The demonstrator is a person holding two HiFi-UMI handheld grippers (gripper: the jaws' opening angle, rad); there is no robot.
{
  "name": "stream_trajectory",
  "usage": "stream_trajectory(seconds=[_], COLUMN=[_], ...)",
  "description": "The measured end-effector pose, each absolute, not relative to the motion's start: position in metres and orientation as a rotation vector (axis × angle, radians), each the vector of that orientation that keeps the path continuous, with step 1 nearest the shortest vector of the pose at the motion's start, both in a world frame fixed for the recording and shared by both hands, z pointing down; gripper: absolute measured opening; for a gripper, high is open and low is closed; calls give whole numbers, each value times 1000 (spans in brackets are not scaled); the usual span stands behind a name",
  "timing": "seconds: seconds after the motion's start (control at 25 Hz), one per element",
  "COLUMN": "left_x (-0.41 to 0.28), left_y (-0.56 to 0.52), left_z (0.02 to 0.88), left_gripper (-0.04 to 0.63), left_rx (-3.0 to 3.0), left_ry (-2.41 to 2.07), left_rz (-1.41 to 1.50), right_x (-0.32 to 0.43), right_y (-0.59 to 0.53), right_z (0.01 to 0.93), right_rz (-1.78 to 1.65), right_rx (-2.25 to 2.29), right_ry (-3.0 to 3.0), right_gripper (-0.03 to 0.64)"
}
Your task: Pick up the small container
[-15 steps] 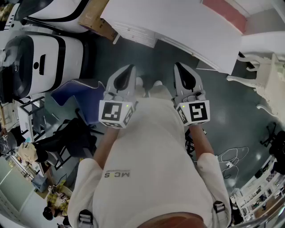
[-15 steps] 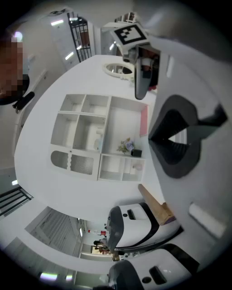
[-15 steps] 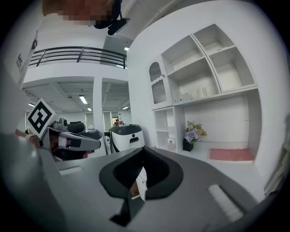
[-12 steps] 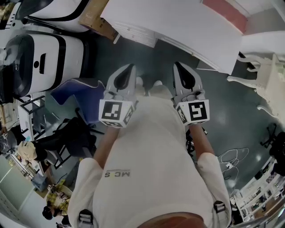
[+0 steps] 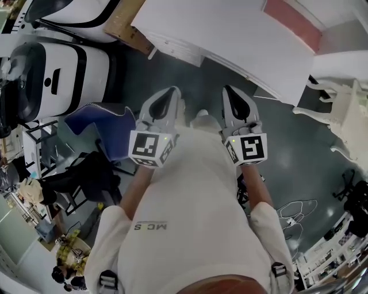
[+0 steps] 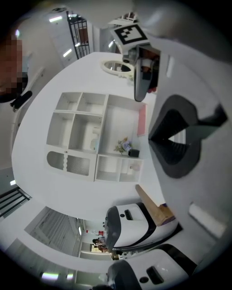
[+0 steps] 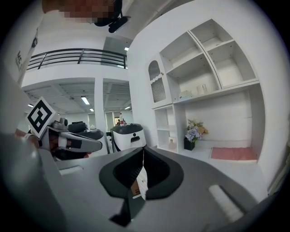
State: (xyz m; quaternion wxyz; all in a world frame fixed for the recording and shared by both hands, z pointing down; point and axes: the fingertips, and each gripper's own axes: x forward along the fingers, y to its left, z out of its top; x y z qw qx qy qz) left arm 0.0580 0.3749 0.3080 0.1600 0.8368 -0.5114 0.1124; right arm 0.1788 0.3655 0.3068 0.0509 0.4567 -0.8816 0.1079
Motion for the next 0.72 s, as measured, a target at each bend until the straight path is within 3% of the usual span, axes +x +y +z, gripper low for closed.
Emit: stream_trajectory(seconds=[0.32, 0.72], left_x=[27, -47], left_y=[299, 129], left_z=[331, 319], left_gripper=[2, 2], left_rx=[2340, 2396], left_ry=[-1445, -1346], left_rz=[331, 263], right_x=[141, 57], right_y=[291, 132], right_z=[320, 308], right_rz=[320, 286], right_rx=[1331, 1365], right_ry=[-2662, -2627], right_gripper=[3, 43])
